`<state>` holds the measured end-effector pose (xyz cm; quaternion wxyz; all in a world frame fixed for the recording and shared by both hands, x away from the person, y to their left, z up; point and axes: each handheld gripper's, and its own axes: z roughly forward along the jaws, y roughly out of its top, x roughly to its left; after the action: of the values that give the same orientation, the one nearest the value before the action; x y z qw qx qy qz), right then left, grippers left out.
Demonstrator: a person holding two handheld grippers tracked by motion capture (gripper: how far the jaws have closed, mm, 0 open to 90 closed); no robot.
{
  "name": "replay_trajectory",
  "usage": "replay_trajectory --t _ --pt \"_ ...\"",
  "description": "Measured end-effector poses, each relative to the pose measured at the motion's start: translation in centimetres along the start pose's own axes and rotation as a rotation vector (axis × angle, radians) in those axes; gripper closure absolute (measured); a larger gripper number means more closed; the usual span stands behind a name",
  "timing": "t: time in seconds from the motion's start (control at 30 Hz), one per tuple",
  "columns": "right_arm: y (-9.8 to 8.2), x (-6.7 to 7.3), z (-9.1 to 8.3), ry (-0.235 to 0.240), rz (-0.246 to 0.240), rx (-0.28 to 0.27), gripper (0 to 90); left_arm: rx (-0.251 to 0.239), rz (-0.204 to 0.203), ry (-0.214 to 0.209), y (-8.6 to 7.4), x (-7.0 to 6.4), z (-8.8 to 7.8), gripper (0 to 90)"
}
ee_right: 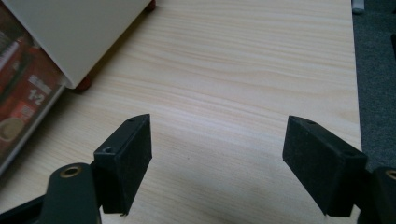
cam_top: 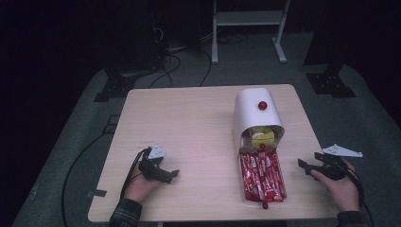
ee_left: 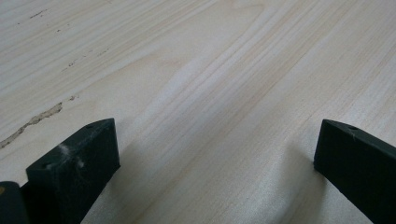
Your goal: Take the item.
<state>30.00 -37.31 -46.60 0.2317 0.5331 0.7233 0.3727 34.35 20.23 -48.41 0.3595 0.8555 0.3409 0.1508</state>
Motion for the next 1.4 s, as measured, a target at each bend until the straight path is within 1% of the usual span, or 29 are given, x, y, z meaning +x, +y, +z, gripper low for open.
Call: replay_trajectory --t 0.23,0.47,0.9,1.13,1.23,1.4 --pt "0.3 0.5 -0.6 0.013 -0.003 -0.018 23.5 0.0 0.0 0.0 0.0 0.0 0.0 0.0" --pt "0.5 1.0 -0.9 0.023 -0.003 -0.023 24.0 0.0 0.001 0.0 0.0 0.0 0.0 0.0" --pt "1.0 1.9 -1.6 0.045 -0.021 -0.05 26.5 0.0 0.0 0.0 0.0 0.0 0.0 0.0" --pt "1.2 2.4 -1.9 0.057 -0.026 -0.053 28.2 0.0 0.0 0.0 0.0 0.0 0.0 0.0" --pt "1.4 2.6 -2.1 0.064 -0.034 -0.065 29.4 0.0 0.0 0.0 0.0 0.0 0.0 0.0" --pt "1.5 2.8 -2.3 0.07 -0.034 -0.073 30.2 0.0 0.001 0.0 0.0 0.0 0.0 0.0"
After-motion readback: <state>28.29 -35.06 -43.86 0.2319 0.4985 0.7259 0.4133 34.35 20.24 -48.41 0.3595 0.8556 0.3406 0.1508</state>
